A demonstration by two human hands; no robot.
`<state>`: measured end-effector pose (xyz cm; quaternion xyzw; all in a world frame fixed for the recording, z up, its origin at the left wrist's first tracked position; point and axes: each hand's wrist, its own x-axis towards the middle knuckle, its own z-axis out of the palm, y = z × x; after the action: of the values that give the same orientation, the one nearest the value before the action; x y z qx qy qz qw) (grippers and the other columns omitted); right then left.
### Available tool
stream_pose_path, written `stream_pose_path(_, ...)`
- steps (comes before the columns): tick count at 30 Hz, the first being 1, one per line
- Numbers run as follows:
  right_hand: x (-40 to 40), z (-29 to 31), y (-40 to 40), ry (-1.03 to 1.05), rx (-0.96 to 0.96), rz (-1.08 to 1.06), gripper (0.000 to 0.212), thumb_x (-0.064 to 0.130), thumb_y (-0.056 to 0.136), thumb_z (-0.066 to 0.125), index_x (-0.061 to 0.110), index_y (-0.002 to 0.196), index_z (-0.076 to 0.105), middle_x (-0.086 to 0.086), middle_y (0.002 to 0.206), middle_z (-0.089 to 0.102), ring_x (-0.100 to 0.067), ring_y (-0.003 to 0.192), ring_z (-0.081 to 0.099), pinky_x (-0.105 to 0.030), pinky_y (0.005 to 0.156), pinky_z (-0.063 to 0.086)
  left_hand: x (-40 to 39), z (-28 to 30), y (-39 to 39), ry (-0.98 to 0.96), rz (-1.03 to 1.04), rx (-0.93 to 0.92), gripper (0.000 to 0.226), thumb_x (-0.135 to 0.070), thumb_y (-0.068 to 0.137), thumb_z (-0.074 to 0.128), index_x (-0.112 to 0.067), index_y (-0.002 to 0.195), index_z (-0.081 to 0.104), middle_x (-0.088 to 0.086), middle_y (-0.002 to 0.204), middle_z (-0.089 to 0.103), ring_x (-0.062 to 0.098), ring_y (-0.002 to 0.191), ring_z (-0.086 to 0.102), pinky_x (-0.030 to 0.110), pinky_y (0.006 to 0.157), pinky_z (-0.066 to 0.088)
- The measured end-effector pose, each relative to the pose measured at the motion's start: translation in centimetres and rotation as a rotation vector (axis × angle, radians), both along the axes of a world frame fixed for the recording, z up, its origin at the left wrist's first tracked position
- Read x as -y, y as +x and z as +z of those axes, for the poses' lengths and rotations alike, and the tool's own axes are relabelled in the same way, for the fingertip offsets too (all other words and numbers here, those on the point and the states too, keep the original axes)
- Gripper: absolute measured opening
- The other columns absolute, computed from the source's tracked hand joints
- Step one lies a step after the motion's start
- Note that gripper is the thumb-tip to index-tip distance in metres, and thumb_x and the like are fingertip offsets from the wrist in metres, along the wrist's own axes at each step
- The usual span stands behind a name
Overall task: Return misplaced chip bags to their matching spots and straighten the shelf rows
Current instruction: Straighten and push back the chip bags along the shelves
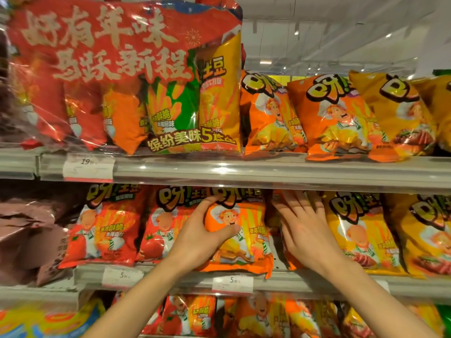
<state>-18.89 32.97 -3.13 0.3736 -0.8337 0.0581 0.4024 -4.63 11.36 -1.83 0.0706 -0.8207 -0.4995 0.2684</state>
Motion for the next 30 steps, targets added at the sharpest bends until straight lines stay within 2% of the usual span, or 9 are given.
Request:
stream_pose_path(3, 0.9, 0.2, 1.6, -0.068, 0.013, 0.048, 0.043, 0.029, 0.093, 0.041, 0.017, 0.128, 0.062, -0.007, 0.123, 0.064, -0.029, 0.118, 0.048, -0.049, 0.104, 0.027, 0.9, -0.4, 2.1, 0.007, -0.028, 0.003, 0.068, -0.045, 0.076, 0.080, -0.053, 0.133, 0.042, -0.042, 0.118, 0.043, -0.029, 0.096, 0.048, 0.007, 0.080, 0.043)
stream_pose_path(5, 1.7, 0.2, 3.3, -0.161, 0.104, 0.166, 0.043, 0.035, 0.097, 0.042, 0.015, 0.130, 0.061, -0.005, 0.125, 0.059, -0.026, 0.118, 0.049, -0.043, 0.101, 0.037, 1.5, -0.9, 3.0, 0.017, -0.019, 0.001, 0.071, -0.049, 0.074, 0.080, -0.056, 0.133, 0.041, -0.037, 0.129, 0.042, -0.018, 0.117, 0.041, 0.018, 0.096, 0.038)
stream_pose_path(8, 3.1, 0.7, 6.2, -0.220, 0.467, 0.311, 0.064, 0.062, 0.095, 0.045, 0.029, 0.149, 0.037, 0.009, 0.137, 0.042, -0.011, 0.122, 0.047, -0.032, 0.100, 0.045, 2.4, -1.6, 3.8, 0.024, 0.007, -0.030, 0.074, -0.055, 0.067, 0.082, -0.060, 0.130, 0.044, -0.024, 0.141, 0.045, 0.001, 0.131, 0.045, 0.033, 0.107, 0.044)
stream_pose_path(11, 4.4, 1.5, 7.3, -0.250, 0.939, 0.385, 0.094, 0.082, 0.076, 0.055, 0.054, 0.151, 0.005, 0.025, 0.149, 0.030, 0.000, 0.126, 0.048, -0.032, 0.105, 0.046, 2.8, -1.8, 4.1, 0.018, 0.011, -0.066, 0.073, -0.056, 0.067, 0.080, -0.061, 0.130, 0.044, -0.024, 0.145, 0.041, -0.005, 0.136, 0.037, 0.028, 0.108, 0.039)
stream_pose_path(14, 5.0, 2.0, 7.1, -0.354, 1.212, 0.555, 0.100, 0.062, 0.073, 0.076, 0.055, 0.146, 0.008, 0.030, 0.137, 0.048, 0.014, 0.112, 0.058, -0.014, 0.096, 0.047, 2.8, -1.6, 4.3, 0.019, -0.025, -0.059, 0.071, -0.055, 0.071, 0.078, -0.061, 0.132, 0.042, -0.029, 0.147, 0.038, -0.008, 0.138, 0.032, 0.029, 0.110, 0.035)
stream_pose_path(18, 4.6, 2.0, 6.8, -0.432, 1.251, 0.625, 0.101, 0.030, 0.072, 0.085, 0.043, 0.148, 0.019, 0.026, 0.125, 0.059, 0.006, 0.108, 0.065, -0.016, 0.091, 0.051, 3.5, -1.1, 4.1, 0.015, -0.131, 0.002, 0.071, -0.057, 0.079, 0.073, -0.061, 0.138, 0.034, -0.028, 0.150, 0.033, -0.011, 0.138, 0.028, 0.026, 0.111, 0.031)
stream_pose_path(22, 3.9, 2.3, 6.7, -0.429, 1.276, 0.628, 0.099, 0.012, 0.077, 0.083, 0.037, 0.149, 0.019, 0.032, 0.125, 0.047, 0.026, 0.099, 0.056, -0.005, 0.078, 0.048, 3.4, 0.1, 3.3, 0.027, -0.253, 0.035, 0.080, -0.022, 0.082, 0.079, -0.048, 0.142, 0.032, -0.039, 0.127, 0.051, -0.021, 0.114, 0.050, 0.007, 0.087, 0.045)
stream_pose_path(26, 3.2, 2.6, 5.8, -0.413, 1.286, 0.622, 0.104, 0.012, 0.075, 0.085, 0.035, 0.153, 0.020, 0.030, 0.129, 0.051, 0.015, 0.108, 0.060, -0.011, 0.082, 0.051, 3.5, 0.1, 2.0, 0.059, -0.271, 0.019, 0.090, -0.021, 0.070, 0.088, -0.044, 0.140, 0.037, -0.024, 0.123, 0.064, 0.004, 0.116, 0.063, 0.024, 0.095, 0.052)
stream_pose_path(30, 2.4, 2.4, 5.0, -0.420, 1.282, 0.582, 0.099, 0.011, 0.078, 0.083, 0.038, 0.150, 0.022, 0.035, 0.120, 0.058, 0.011, 0.107, 0.063, -0.010, 0.081, 0.050, 2.8, 0.2, 1.4, 0.054, -0.272, 0.007, 0.098, -0.020, 0.070, 0.088, -0.049, 0.140, 0.026, -0.038, 0.116, 0.062, -0.010, 0.111, 0.060, 0.014, 0.091, 0.050)
